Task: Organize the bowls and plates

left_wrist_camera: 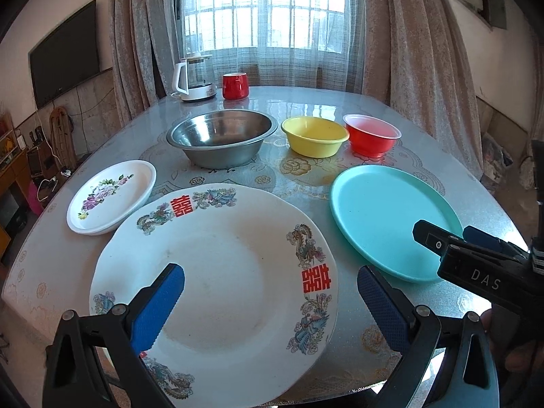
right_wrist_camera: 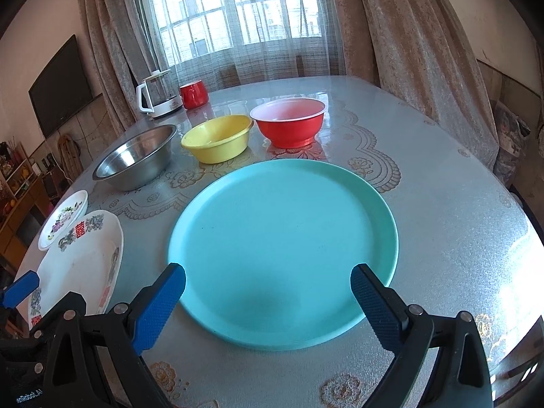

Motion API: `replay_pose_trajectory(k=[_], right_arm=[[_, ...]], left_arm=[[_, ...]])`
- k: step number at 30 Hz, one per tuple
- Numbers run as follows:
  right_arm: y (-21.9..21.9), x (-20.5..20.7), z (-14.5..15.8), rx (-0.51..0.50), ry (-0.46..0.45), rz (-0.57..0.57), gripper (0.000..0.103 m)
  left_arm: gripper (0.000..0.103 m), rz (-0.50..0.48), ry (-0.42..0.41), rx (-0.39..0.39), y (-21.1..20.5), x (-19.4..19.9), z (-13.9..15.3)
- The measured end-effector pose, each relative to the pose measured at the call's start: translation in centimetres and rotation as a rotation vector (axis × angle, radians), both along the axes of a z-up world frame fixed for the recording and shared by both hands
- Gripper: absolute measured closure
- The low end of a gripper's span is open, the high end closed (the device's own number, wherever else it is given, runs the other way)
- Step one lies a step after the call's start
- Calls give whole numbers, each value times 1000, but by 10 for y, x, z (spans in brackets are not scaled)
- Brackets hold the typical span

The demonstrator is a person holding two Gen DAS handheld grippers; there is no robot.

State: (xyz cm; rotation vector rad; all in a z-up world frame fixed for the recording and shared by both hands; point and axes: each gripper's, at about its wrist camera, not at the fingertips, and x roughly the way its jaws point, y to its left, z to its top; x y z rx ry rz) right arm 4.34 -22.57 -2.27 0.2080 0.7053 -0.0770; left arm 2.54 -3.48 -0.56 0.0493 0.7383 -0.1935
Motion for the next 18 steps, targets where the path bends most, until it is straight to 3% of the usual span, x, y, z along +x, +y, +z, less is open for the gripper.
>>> replay_pose_trajectory(k=[13, 18], right_arm=[[-59, 3, 3, 56, 24, -132, 8], [-81, 6, -9, 98, 67, -162, 27]], left_arm=[[1, -152, 24, 24, -34, 31, 23], [5, -201, 97, 20, -50, 52, 21]])
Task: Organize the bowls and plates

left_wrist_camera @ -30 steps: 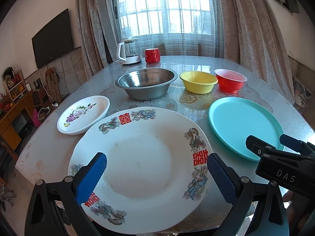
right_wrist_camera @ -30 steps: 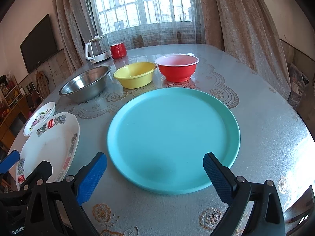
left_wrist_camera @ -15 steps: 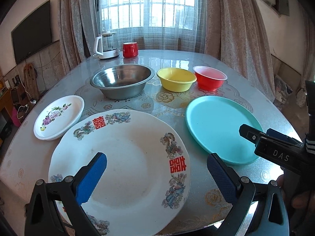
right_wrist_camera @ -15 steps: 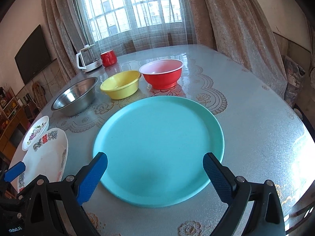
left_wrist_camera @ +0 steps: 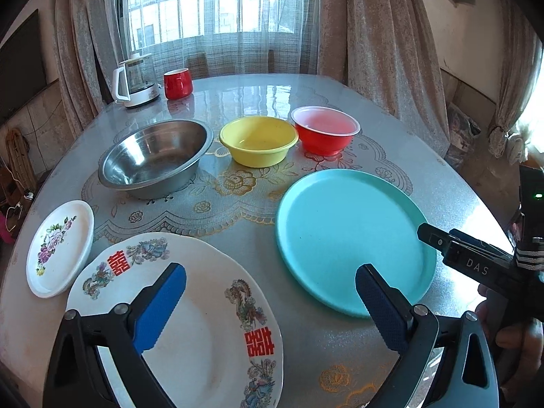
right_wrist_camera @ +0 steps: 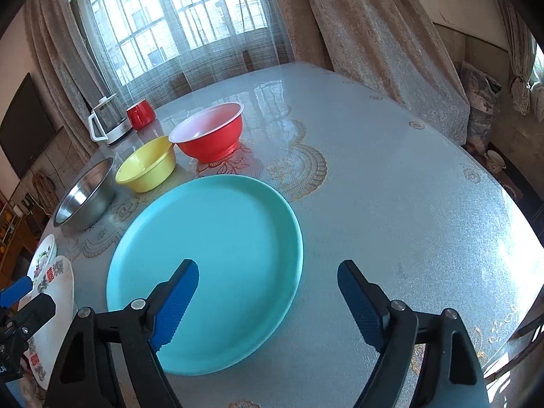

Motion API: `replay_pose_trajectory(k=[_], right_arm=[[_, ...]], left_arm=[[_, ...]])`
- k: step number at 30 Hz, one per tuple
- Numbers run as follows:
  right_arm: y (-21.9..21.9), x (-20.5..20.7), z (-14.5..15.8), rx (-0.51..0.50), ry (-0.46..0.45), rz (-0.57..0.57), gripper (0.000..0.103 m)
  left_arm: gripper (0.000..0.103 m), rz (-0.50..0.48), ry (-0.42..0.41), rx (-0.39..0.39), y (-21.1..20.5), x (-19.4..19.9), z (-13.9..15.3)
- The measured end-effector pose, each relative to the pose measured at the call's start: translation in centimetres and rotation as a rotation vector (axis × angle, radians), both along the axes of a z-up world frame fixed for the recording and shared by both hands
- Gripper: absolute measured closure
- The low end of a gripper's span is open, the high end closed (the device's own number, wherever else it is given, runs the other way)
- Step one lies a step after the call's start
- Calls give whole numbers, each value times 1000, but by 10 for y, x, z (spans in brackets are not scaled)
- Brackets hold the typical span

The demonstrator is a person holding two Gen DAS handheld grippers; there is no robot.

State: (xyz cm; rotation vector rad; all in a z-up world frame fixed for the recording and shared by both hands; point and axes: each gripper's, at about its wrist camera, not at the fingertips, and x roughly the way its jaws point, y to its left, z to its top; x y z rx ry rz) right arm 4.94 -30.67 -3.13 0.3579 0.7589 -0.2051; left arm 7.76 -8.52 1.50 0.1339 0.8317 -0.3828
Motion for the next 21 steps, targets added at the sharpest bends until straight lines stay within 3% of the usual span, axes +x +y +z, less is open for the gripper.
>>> replay_pose_trajectory(k=[6, 10, 12, 13, 14, 17, 21], right_arm=[[-13, 0, -11, 20, 20, -21, 43], [-12, 4, -10, 10, 21, -11, 53], [-11, 5, -11, -2, 22, -2, 65], [-10, 6, -11, -14, 24, 1, 67], [-10, 6, -11, -26, 24, 4, 69], [-8, 7, -11, -35, 22, 15, 71], [-6, 9, -11, -43, 23, 29, 72]], left_arm=[[14, -48, 39, 51, -21, 19, -9], [29, -68, 101, 65, -32, 37, -18], [34, -69, 122, 59, -35, 44, -21], [43, -65, 134, 58, -36, 47, -22], [50, -65, 150, 56, -37, 51, -24], [58, -65, 167, 76, -42, 57, -31], [62, -57, 160, 120, -47, 58, -37]])
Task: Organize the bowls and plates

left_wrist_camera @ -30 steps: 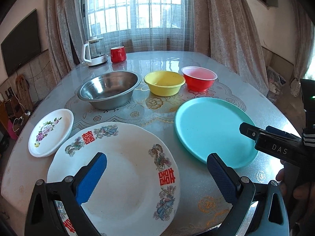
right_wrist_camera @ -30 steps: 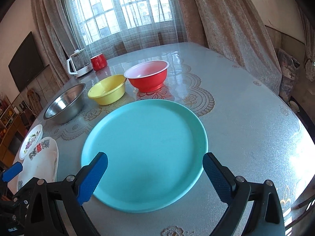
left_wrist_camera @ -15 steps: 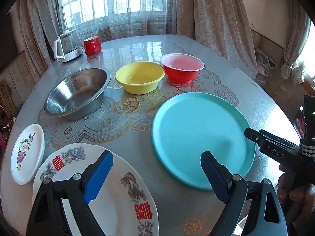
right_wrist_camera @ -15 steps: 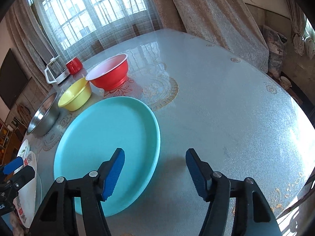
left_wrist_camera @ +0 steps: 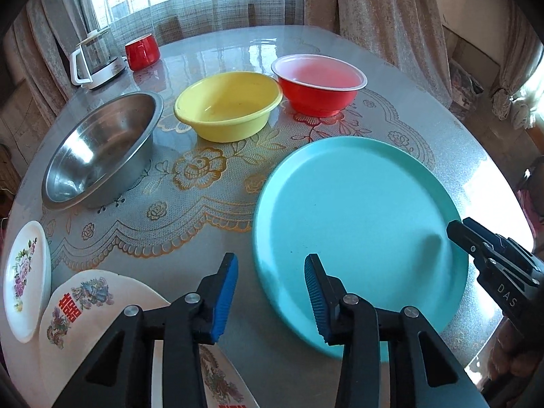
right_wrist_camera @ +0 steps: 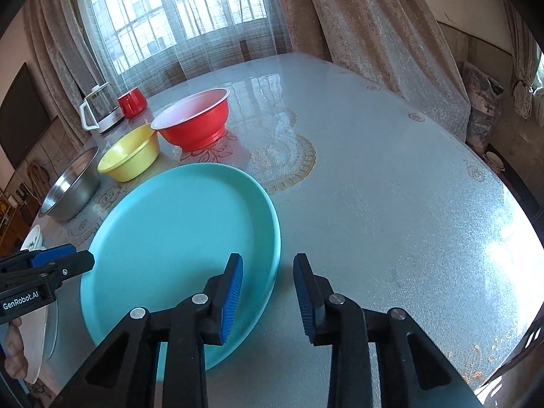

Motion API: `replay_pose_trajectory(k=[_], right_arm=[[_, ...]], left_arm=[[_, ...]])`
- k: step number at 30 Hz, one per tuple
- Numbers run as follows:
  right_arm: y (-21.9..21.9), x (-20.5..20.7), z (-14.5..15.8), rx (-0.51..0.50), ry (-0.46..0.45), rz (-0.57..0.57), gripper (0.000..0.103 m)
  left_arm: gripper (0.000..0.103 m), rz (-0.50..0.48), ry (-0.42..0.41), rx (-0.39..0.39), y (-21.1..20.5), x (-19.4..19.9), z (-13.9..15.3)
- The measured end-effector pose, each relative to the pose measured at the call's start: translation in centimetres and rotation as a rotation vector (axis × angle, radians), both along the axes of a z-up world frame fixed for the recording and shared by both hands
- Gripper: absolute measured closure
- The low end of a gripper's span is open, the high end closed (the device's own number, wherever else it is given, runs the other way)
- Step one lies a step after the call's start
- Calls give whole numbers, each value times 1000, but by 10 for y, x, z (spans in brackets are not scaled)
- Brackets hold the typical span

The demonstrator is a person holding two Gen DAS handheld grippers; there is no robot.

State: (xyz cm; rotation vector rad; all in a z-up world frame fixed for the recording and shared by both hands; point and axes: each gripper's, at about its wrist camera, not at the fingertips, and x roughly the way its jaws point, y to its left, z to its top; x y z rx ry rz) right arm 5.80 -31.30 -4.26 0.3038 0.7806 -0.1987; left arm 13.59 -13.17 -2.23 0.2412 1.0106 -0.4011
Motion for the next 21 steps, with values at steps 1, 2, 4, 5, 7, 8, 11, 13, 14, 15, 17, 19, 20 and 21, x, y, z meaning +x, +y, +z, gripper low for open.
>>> replay_pose_trajectory(k=[1, 2, 4, 5, 7, 8, 11, 13, 14, 15, 17, 19, 20, 21], right_arm=[[0, 1, 0, -2, 0, 4, 72], [1, 1, 0, -5, 0, 8, 72], [3, 2, 0, -16, 2, 16, 73], [3, 3, 0, -20, 1, 18, 75], [4, 3, 0, -20, 1, 20, 75], [3, 3, 0, -19, 1, 22, 75], [3, 4, -1, -20, 1, 25, 75], [4, 4, -1, -25, 1, 28, 75], [4, 4, -1, -29, 0, 31, 75], [5, 4, -1, -33, 1, 32, 75], [6, 5, -1, -34, 1, 35, 75], [6, 6, -1, -33, 3, 33, 75], [6, 6, -1, -33, 3, 34, 75], [6, 6, 0, -35, 4, 35, 75]], left_arm=[[62, 2, 0, 5, -1, 0, -1], [64, 3, 2, 11, -2, 2, -3], [67, 3, 8, 20, -4, 4, -7], [69, 0, 9, 24, -5, 4, -8], [69, -4, 5, 36, -7, 5, -10], [70, -5, 2, 37, -8, 6, -9], [71, -9, -12, 44, -9, 6, -9], [71, -12, -21, 57, -11, 6, -10], [72, -16, -25, 61, -11, 6, -10], [73, -21, -31, 62, -12, 6, -10], [76, -26, -40, 71, -13, 6, -10], [77, -25, -47, 76, -13, 6, -10], [78, -24, -49, 76, -13, 7, -10], [78, -23, -52, 76, -12, 7, -10]])
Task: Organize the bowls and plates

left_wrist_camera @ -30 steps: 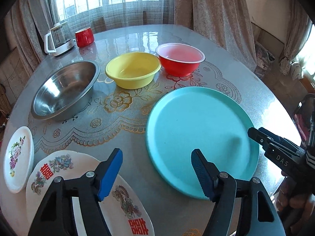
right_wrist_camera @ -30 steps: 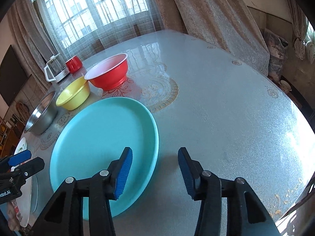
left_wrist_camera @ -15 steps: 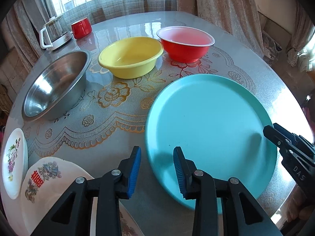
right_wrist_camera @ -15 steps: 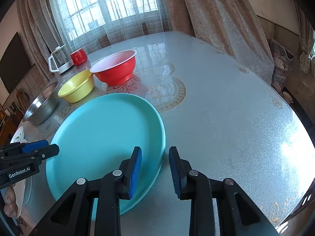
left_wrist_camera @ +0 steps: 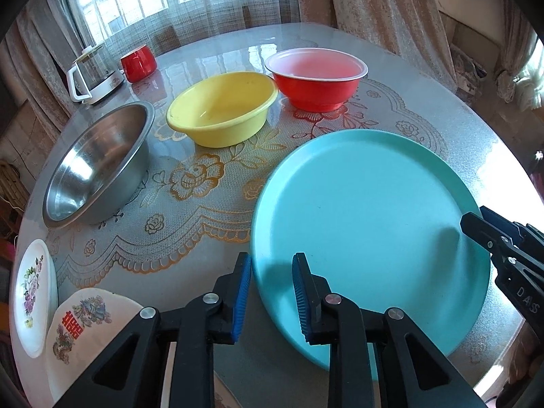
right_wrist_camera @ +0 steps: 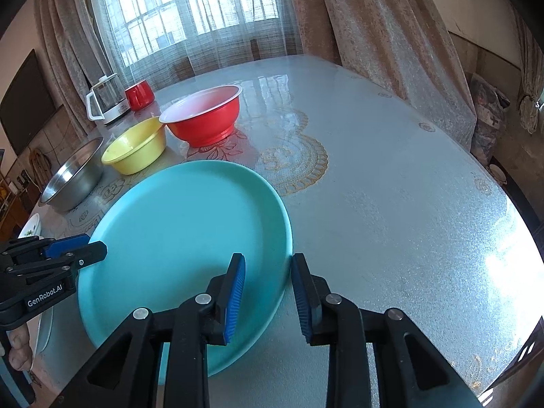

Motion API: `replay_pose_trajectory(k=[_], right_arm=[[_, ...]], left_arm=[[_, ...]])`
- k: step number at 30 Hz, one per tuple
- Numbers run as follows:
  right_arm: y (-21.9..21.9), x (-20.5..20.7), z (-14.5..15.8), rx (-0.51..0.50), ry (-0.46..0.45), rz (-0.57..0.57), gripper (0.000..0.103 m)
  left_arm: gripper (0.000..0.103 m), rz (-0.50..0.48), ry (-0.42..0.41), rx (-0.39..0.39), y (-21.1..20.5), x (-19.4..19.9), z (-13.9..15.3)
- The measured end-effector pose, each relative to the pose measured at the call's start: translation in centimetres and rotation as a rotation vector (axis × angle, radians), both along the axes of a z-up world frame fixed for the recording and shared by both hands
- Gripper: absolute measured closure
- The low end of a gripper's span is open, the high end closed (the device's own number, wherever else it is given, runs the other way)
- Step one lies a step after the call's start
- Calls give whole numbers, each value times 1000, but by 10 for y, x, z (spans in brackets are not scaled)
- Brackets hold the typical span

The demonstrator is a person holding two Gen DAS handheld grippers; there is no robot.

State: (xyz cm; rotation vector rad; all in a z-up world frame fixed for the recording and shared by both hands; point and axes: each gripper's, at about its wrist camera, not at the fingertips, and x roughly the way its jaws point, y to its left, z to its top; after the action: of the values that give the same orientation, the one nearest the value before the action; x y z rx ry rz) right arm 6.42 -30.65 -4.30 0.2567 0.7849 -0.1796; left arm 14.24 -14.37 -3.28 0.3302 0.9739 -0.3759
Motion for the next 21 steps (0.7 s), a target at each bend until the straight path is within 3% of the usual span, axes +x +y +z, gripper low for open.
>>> replay_pose_trajectory(k=[7, 14, 21], right_arm=[[4, 4, 0, 2, 4, 10, 75], [16, 17, 0, 9, 12, 55, 87], [37, 35, 0, -3, 20, 102, 87]], left_arm=[[82, 23, -13, 15, 5, 4, 0], [84, 80, -17, 55, 20, 17, 0], [84, 147, -28, 77, 36, 27, 0]])
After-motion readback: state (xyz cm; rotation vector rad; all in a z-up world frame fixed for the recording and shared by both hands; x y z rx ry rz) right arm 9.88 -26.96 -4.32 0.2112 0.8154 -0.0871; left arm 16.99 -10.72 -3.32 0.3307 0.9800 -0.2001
